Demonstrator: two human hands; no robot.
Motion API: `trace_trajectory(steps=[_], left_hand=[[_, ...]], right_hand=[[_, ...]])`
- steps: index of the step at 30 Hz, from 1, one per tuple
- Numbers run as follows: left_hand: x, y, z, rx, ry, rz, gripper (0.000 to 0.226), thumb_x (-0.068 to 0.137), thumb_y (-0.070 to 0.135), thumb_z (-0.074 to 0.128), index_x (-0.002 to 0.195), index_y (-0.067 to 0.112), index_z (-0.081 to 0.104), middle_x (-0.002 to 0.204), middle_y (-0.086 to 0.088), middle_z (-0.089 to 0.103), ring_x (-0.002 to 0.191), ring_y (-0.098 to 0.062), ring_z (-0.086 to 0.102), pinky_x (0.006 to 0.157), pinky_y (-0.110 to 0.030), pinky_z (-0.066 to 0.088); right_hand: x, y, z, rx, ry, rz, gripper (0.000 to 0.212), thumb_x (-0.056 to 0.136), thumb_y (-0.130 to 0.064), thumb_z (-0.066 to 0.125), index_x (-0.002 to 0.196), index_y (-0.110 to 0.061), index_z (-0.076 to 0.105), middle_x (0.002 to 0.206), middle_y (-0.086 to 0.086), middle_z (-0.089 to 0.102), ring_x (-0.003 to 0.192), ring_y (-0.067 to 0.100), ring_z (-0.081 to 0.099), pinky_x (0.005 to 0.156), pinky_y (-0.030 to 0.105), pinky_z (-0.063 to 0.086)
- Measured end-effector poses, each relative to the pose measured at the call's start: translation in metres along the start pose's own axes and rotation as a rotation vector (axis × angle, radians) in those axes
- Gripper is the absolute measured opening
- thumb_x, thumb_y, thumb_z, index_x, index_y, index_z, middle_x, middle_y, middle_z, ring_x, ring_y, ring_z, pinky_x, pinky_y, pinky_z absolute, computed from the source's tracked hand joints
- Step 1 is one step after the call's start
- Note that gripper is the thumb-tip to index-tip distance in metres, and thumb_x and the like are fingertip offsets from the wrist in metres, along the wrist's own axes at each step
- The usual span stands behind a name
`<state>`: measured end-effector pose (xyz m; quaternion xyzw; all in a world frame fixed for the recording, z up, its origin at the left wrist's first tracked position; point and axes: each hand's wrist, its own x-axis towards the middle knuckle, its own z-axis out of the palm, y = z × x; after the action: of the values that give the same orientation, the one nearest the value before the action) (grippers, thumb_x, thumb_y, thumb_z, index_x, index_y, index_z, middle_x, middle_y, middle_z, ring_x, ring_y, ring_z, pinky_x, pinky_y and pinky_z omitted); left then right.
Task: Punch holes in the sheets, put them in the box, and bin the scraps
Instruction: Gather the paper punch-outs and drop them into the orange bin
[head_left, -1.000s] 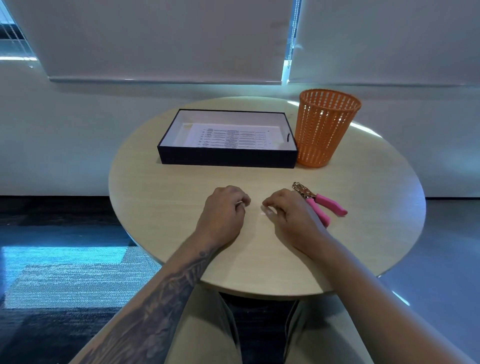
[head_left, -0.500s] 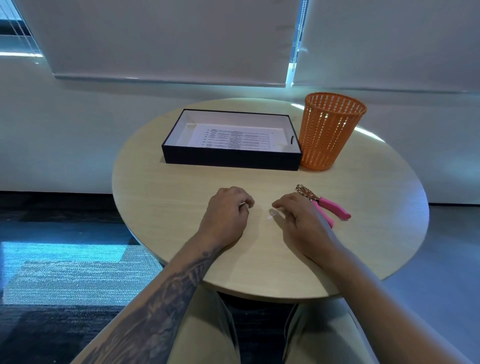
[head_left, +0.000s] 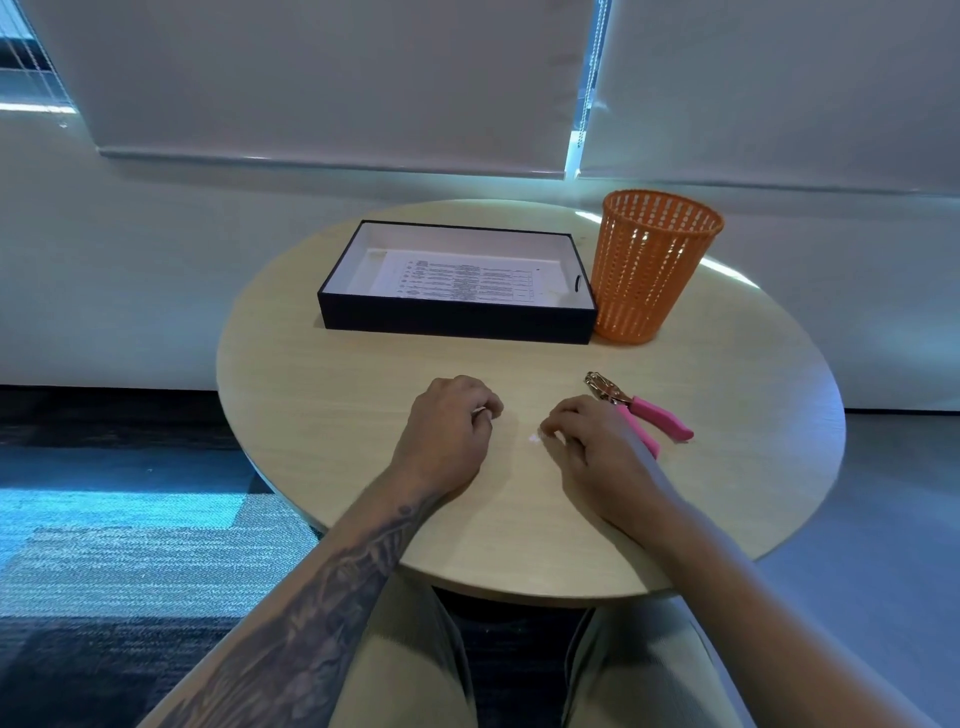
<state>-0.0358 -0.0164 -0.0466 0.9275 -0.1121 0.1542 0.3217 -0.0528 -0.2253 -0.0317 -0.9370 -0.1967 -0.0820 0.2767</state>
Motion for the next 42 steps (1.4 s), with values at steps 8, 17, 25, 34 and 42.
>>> trace_trajectory(steps=[8, 17, 25, 34, 42], left_hand=[[0.001, 0.0, 0.001, 0.01, 0.005, -0.002, 0.021, 0.089, 0.012, 0.055, 0.092, 0.025, 0.07, 0.103, 0.013, 0.068, 0.1, -0.014, 0.052, 0.087, -0.03, 0.041], [0.0, 0.002, 0.0, 0.026, -0.003, 0.001, 0.02, 0.091, 0.013, 0.055, 0.094, 0.025, 0.07, 0.106, 0.013, 0.067, 0.102, -0.013, 0.05, 0.089, -0.028, 0.038], [0.0, 0.002, -0.002, 0.03, -0.008, 0.003, 0.02, 0.09, 0.012, 0.055, 0.093, 0.024, 0.071, 0.106, 0.012, 0.067, 0.103, -0.015, 0.051, 0.087, -0.029, 0.037], [-0.001, 0.003, -0.002, 0.028, -0.008, 0.006, 0.02, 0.09, 0.012, 0.054, 0.093, 0.023, 0.071, 0.106, 0.01, 0.067, 0.103, -0.016, 0.051, 0.088, -0.032, 0.04], [0.0, 0.002, -0.001, 0.037, -0.004, 0.005, 0.02, 0.091, 0.013, 0.054, 0.094, 0.023, 0.071, 0.107, 0.01, 0.067, 0.103, -0.016, 0.051, 0.087, -0.027, 0.036]], right_hand=[[0.005, 0.0, -0.01, -0.015, -0.018, 0.009, 0.03, 0.095, -0.002, 0.052, 0.108, -0.015, 0.076, 0.116, -0.005, 0.062, 0.107, 0.01, 0.055, 0.095, 0.026, 0.046], [0.017, -0.001, -0.018, -0.063, -0.135, -0.06, 0.025, 0.099, -0.018, 0.056, 0.118, -0.022, 0.072, 0.115, -0.006, 0.065, 0.104, 0.01, 0.06, 0.094, 0.036, 0.052], [0.035, -0.016, -0.031, -0.39, -0.338, -0.227, 0.028, 0.099, -0.043, 0.055, 0.122, -0.037, 0.069, 0.113, -0.011, 0.064, 0.103, 0.012, 0.061, 0.083, 0.036, 0.053], [0.035, -0.021, -0.029, -0.503, -0.327, -0.291, 0.026, 0.1, -0.039, 0.049, 0.11, -0.03, 0.071, 0.103, -0.01, 0.067, 0.097, 0.015, 0.064, 0.078, 0.041, 0.055], [0.027, -0.011, -0.012, -0.487, -0.269, -0.309, 0.026, 0.106, -0.031, 0.037, 0.109, -0.02, 0.06, 0.103, -0.002, 0.059, 0.098, 0.019, 0.053, 0.081, 0.037, 0.049]])
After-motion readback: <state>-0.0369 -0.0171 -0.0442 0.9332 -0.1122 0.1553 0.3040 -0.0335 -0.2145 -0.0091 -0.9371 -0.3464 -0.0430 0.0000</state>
